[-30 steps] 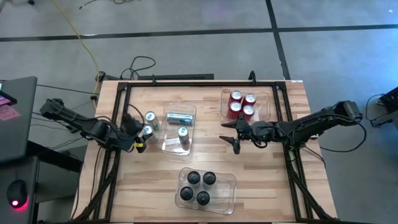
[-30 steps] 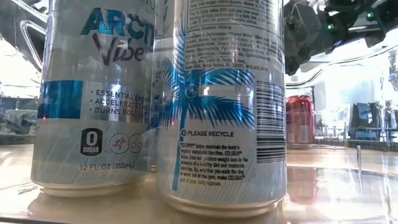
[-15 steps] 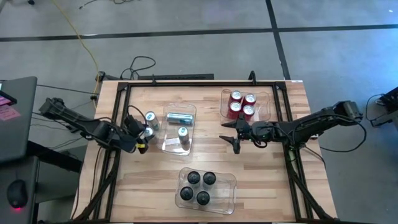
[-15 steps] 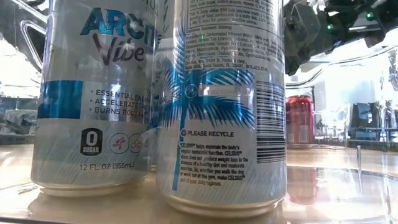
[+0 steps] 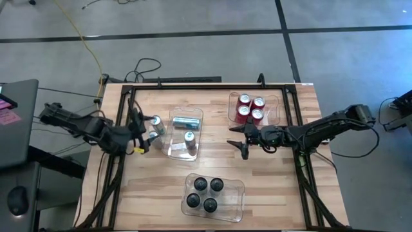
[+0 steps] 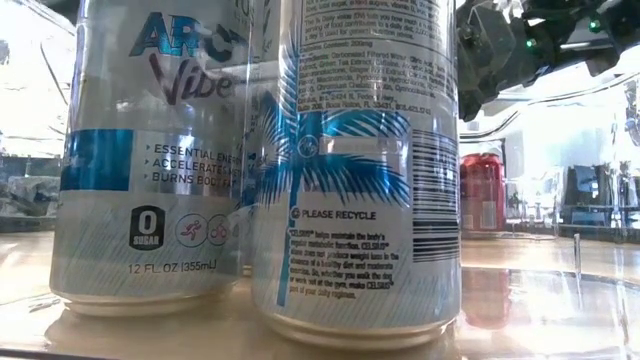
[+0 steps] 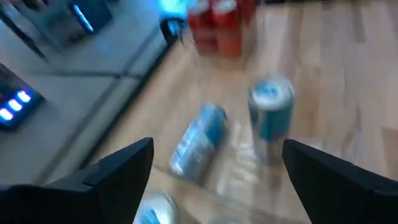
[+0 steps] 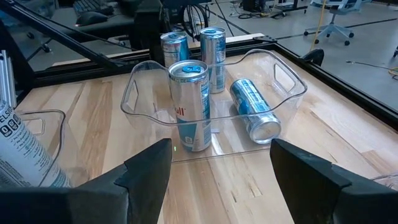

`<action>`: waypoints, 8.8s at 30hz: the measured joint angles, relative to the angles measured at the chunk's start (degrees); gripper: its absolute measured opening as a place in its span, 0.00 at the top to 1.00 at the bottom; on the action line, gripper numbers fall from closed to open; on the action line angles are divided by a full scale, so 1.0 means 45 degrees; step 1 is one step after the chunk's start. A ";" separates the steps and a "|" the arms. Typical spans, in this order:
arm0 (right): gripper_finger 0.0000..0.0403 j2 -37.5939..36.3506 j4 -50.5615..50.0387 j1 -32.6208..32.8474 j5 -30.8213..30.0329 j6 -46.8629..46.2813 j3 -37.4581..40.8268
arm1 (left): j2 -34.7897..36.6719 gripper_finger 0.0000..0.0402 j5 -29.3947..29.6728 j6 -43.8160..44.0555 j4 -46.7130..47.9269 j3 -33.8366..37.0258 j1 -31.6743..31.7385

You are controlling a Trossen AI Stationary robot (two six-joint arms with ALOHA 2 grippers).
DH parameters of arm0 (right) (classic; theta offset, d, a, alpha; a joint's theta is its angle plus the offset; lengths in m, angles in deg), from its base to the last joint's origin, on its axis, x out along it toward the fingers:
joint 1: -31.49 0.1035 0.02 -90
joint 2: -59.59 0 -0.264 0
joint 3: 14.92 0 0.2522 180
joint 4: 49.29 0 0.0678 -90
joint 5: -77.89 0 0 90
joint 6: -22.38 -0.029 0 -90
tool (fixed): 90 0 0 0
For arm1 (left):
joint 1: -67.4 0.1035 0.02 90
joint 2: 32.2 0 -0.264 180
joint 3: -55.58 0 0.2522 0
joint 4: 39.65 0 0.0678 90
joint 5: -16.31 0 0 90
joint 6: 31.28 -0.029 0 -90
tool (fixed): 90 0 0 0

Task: Sort soda cans
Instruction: Adjust the blue soda cans in the top left transparent bin

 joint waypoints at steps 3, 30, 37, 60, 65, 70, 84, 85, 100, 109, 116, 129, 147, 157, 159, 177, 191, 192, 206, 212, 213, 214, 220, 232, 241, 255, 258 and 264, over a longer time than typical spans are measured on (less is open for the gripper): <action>0.28 0.0000 0.0048 -0.0088 0.0005 -0.0005 0.0000 | -0.0742 0.12 -0.0732 -0.1627 -0.0121 -0.0986 0.1098; 0.28 0.0000 -0.0256 -0.0232 0.0005 0.0000 0.0005 | -0.8718 0.15 -0.7921 -0.8152 -0.2119 -0.2405 0.8396; 0.28 -0.0004 -0.0408 -0.0230 0.0010 -0.0005 0.0005 | -1.0932 0.15 -0.7946 -0.8356 -0.2043 -0.3182 0.8629; 0.28 0.0000 -0.0875 -0.0417 0.0015 -0.0005 0.0005 | -1.3476 0.43 -0.6965 -0.7796 -0.1799 -0.3923 0.8794; 0.28 0.0000 -0.0855 -0.0420 0.0015 -0.0007 0.0005 | -1.2861 0.46 -0.6993 -0.6902 -0.1655 -0.3884 0.8749; 0.28 0.0000 -0.0481 -0.0420 0.0016 0.0005 0.0005 | -1.1666 0.46 -0.6491 -0.6702 -0.1686 -0.3884 0.8547; 0.27 0.1227 0.3299 -0.2407 0.2761 -0.0471 -0.1453 | -0.7369 0.46 -0.4942 -0.6981 -0.2032 -0.3899 0.7481; 0.26 0.1559 0.3278 -0.2444 0.2789 -0.0370 -0.1749 | -0.7255 0.46 -0.4945 -0.7010 -0.2051 -0.3899 0.7286; 0.02 0.4965 0.2884 -0.2472 0.2915 0.1001 -0.5441 | -0.7084 0.46 -0.4364 -0.7120 -0.2429 -0.3899 0.5171; 0.02 0.6005 0.2029 -0.2624 0.3014 0.0585 -0.6641 | -0.7167 0.46 -0.4333 -0.7117 -0.2644 -0.3908 0.5113; 0.29 0.5858 0.1707 -0.2761 0.3338 0.0314 -0.6722 | -0.7172 0.46 -0.4246 -0.7110 -0.2551 -0.3909 0.5118; 0.44 0.5586 0.1967 -0.2968 0.4393 0.0001 -0.6722 | -0.6964 0.34 -0.4353 -0.6044 -0.1495 -0.4763 0.5106; 0.44 0.4707 1.0865 -0.3304 0.6754 0.0141 -0.3526 | -0.0750 0.06 -0.5701 -0.3310 -0.3316 -0.2808 0.4190; 0.44 0.5633 1.4197 -0.4118 0.8490 -0.3386 -0.2691 | -0.1647 0.06 -0.6654 -0.7207 -1.2825 0.1190 0.3457; 0.44 0.5809 1.4214 -0.4056 0.8600 -0.3610 -0.2870 | -0.2301 0.06 -0.6755 -0.7453 -1.4018 0.1258 0.3457; 0.44 0.5979 1.4169 -0.3732 0.8665 -0.2993 -0.3206 | -0.4898 0.07 -0.6970 -0.6742 -1.7794 0.1288 0.3471; 0.44 0.5974 1.3988 -0.3912 0.9040 -0.2997 -0.3206 | -0.4894 0.43 -0.6946 -0.6780 -1.7777 0.1288 0.3481; 0.44 0.5965 1.3917 -0.3935 0.9058 -0.2997 -0.3206 | -0.4866 0.43 -0.6886 -0.6775 -1.7749 0.1279 0.3481; 0.24 0.5926 1.1723 -0.5029 0.9826 -0.3303 -0.3219 | -0.2778 0.43 -0.4226 -0.6277 -1.1729 -0.0618 0.3471; 0.24 0.5921 1.1404 -0.5914 1.1052 -0.4836 -0.3215 | -0.2110 0.43 -0.3127 -0.4977 -0.6608 -0.2683 0.3462; 0.24 0.5886 1.1378 -0.6039 1.1299 -0.5124 -0.3215 | -0.2096 0.43 -0.3029 -0.4640 -0.5672 -0.3119 0.3475; 0.24 0.5874 1.1409 -0.6161 1.1600 -0.5379 -0.3215 | -0.2096 0.43 -0.2999 -0.4302 -0.4727 -0.3559 0.3481; 0.23 0.5213 1.1389 -0.6369 1.2981 -0.5694 -0.3213 | -0.2799 0.43 -0.2982 -0.2725 -0.0227 -0.5526 0.3481; 0.23 0.2286 0.6958 -0.5869 1.2763 -0.3809 -0.3215 | -0.5182 0.43 -0.4135 -0.1298 0.5245 -0.6973 0.3832; 0.23 0.1486 0.4121 -0.5436 1.1607 -0.2949 -0.3211 | -0.7400 0.43 -0.5355 -0.2954 0.4625 -0.6973 0.5663; 0.23 0.1481 0.3440 -0.5268 1.1608 -0.2695 -0.3211 | -1.0167 0.43 -0.7722 -0.4696 0.3863 -0.6973 0.8269; 0.23 0.1481 0.3266 -0.5400 1.1613 -0.2681 -0.3211 | -1.0515 0.43 -0.8068 -0.4695 0.3672 -0.6973 0.8480; 0.23 0.1481 0.3017 -0.5565 1.1618 -0.2662 -0.3211 | -1.0963 0.43 -0.8399 -0.4646 0.3184 -0.6973 0.8726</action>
